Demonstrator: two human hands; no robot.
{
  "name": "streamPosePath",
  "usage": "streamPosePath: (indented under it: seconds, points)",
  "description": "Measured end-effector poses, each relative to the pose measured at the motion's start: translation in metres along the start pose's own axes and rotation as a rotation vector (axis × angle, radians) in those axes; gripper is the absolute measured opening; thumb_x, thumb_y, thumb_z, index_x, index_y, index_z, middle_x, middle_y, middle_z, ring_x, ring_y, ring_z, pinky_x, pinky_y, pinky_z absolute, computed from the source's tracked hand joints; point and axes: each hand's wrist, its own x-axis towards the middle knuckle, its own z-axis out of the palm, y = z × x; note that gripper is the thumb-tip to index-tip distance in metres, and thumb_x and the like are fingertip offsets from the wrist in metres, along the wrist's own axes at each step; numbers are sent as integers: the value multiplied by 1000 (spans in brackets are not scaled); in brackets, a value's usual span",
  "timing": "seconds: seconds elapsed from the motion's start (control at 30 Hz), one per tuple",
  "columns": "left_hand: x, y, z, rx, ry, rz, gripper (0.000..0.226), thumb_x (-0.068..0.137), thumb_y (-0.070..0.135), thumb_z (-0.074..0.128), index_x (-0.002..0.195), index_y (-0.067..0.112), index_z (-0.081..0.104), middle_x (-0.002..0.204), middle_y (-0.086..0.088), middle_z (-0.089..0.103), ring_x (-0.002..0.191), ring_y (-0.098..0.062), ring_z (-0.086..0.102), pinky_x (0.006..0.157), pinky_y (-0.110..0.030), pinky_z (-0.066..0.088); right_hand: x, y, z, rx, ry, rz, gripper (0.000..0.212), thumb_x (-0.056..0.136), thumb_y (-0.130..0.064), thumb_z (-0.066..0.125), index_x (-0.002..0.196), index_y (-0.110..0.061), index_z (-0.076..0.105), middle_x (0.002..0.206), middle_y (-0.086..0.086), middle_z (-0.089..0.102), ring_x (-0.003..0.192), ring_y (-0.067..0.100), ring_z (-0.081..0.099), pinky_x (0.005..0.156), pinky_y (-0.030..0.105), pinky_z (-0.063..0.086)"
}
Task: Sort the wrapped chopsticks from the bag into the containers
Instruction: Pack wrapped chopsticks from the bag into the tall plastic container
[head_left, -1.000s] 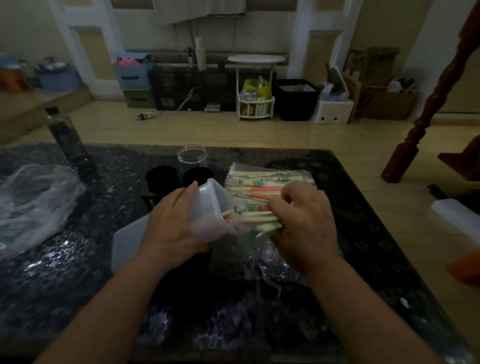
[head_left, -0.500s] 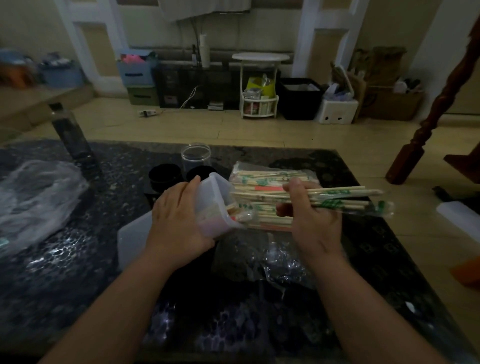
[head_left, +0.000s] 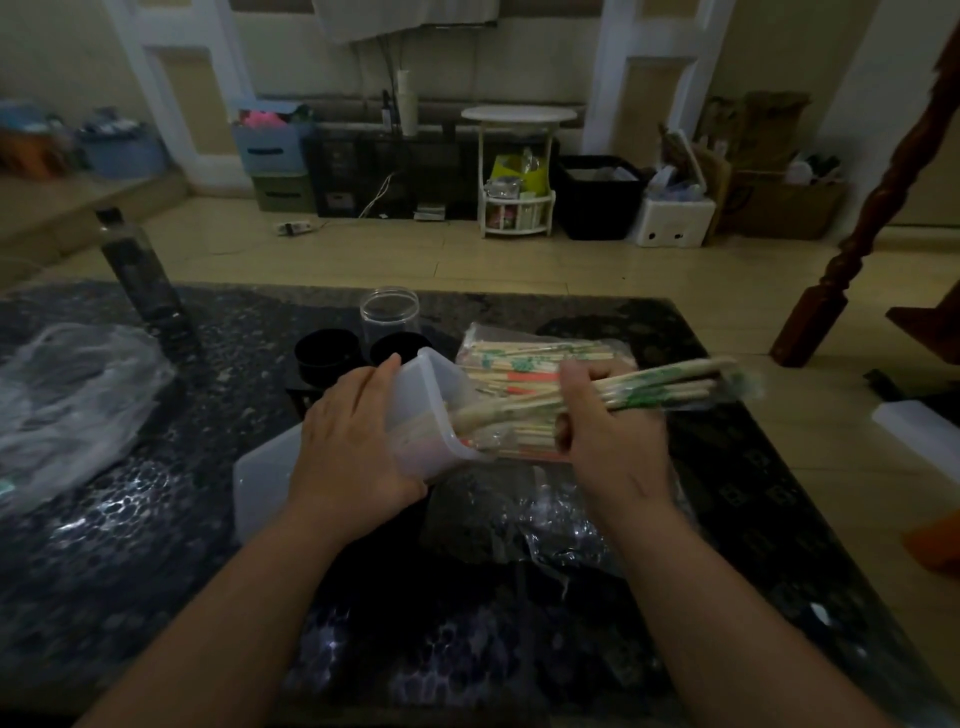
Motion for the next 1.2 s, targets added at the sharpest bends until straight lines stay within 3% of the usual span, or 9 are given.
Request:
streamPosePath:
  seconds: [0.13, 0.23, 0.3, 0.47, 0.63, 0.8, 0.93, 1.1, 1.2]
  points:
    - [-1, 1, -1, -9, 12, 3, 129, 50, 37, 93, 154, 24, 17, 147, -3, 29, 135, -24, 26, 109, -42, 24, 1, 13, 4, 25, -194, 245, 14, 82, -14, 79, 93, -10, 73, 88, 10, 74, 82, 21, 72, 75, 35, 59]
    - [0, -1, -2, -15, 17, 1, 131, 48, 38, 93, 154, 24, 18, 147, -3, 30, 134, -22, 26, 109, -41, 24, 7, 11, 3, 231, -55, 339, 9, 87, -8, 70, 80, -13, 70, 69, 7, 62, 55, 11, 57, 52, 27, 49]
    - [0, -1, -2, -16, 21, 9, 130, 48, 37, 93, 154, 23, 19, 147, -3, 30, 133, -21, 26, 109, -40, 24, 7, 9, 2, 154, -23, 345, 12, 89, -11, 70, 77, -12, 70, 68, 6, 63, 56, 12, 58, 54, 28, 50]
    - [-2, 4, -2, -19, -13, 33, 128, 53, 36, 92, 154, 24, 16, 148, -3, 28, 136, -23, 24, 111, -39, 21, -5, 4, 9, 100, -339, 483, 18, 88, -5, 69, 103, -12, 64, 72, 2, 67, 47, 5, 54, 40, 17, 40]
    - [-2, 5, -3, -21, -26, 16, 130, 53, 37, 92, 155, 26, 13, 149, -1, 25, 137, -23, 23, 113, -41, 20, 13, 12, 7, 378, 7, 364, 9, 94, -6, 54, 100, -12, 53, 69, 5, 52, 44, 7, 39, 37, 20, 31]
    - [-1, 5, -3, -31, -19, 9, 129, 51, 35, 92, 154, 25, 16, 147, -2, 28, 133, -23, 26, 109, -42, 25, 9, 21, 3, -120, -288, 395, 15, 87, -11, 71, 98, -19, 64, 88, 12, 69, 57, 10, 54, 47, 27, 42]
    - [0, 3, -3, -35, -15, 10, 129, 51, 36, 93, 154, 25, 17, 146, -3, 29, 133, -24, 28, 108, -43, 27, 14, 16, 0, 56, -38, 321, 11, 90, -10, 67, 92, -15, 58, 84, 7, 60, 62, 12, 52, 50, 25, 46]
    - [0, 4, -3, -31, -28, 14, 129, 52, 36, 92, 154, 25, 15, 147, -1, 27, 133, -22, 25, 109, -41, 24, 7, 19, 3, -191, -323, 251, 15, 91, -3, 65, 91, -16, 74, 90, 9, 72, 78, 17, 67, 66, 23, 58]
    - [0, 4, -2, -17, -27, 25, 130, 50, 37, 92, 154, 24, 15, 147, -2, 29, 134, -24, 27, 108, -40, 25, 12, 25, 2, -309, -191, 105, 8, 86, -19, 72, 92, -23, 77, 86, -2, 74, 81, 17, 69, 73, 35, 58]
